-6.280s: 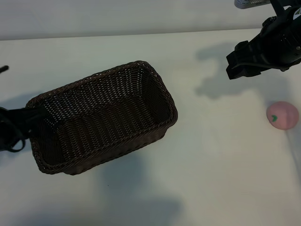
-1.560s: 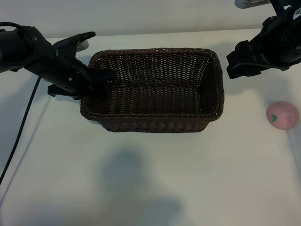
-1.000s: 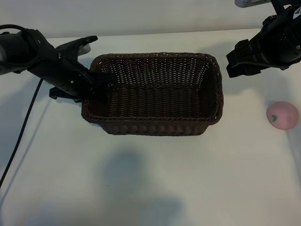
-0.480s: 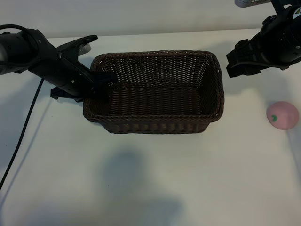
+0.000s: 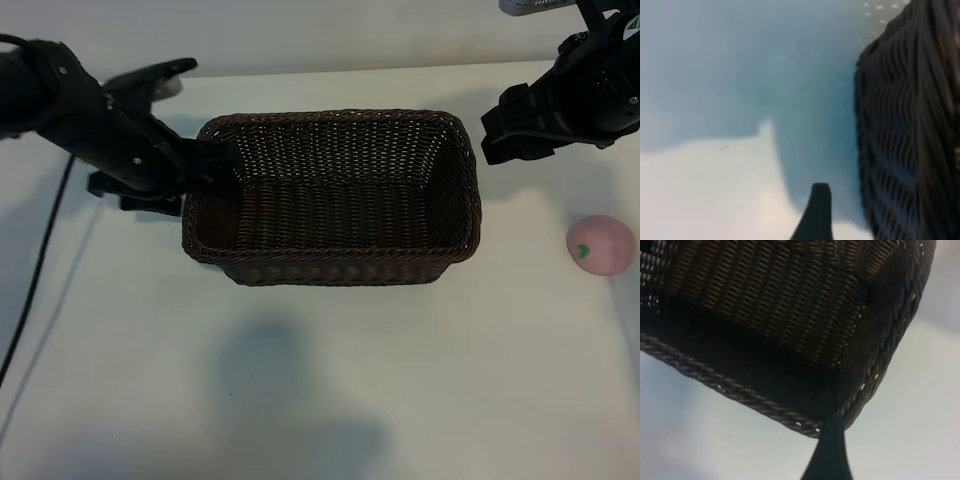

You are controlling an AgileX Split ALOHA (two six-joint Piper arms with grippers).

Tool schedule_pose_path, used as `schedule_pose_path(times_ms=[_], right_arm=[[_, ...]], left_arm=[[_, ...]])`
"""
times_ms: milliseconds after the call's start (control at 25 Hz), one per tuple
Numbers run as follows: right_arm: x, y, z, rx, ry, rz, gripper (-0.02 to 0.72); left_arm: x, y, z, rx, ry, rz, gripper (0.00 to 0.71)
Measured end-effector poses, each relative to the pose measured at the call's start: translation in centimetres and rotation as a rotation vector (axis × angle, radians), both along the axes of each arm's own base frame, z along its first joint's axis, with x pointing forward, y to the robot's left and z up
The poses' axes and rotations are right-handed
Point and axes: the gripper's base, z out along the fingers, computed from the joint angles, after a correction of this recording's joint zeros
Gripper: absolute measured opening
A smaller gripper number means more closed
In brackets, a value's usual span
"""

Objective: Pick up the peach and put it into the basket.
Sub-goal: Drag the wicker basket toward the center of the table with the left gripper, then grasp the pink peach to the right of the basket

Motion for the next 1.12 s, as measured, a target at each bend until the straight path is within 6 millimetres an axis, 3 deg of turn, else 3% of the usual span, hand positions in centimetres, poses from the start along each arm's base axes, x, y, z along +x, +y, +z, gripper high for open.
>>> schedule_pose_path(times_ms=[480,880,1120], right_arm=[[0.0,0.0,0.0,0.0,0.001,0.0,0.593],[0.0,0.0,0.0,0.0,0.002,0.0,0.593],[0.0,0.0,0.0,0.0,0.002,0.0,0.593]], left_arm=[[-4.7,3.1,10.8,0.164,-0.201,-0.004,0.664],[-9.6,12.1,16.3,0.261,-0.248,0.217,0.634],[-13.6,11.8,19.6,0.256,-0.345,0.189,0.617]])
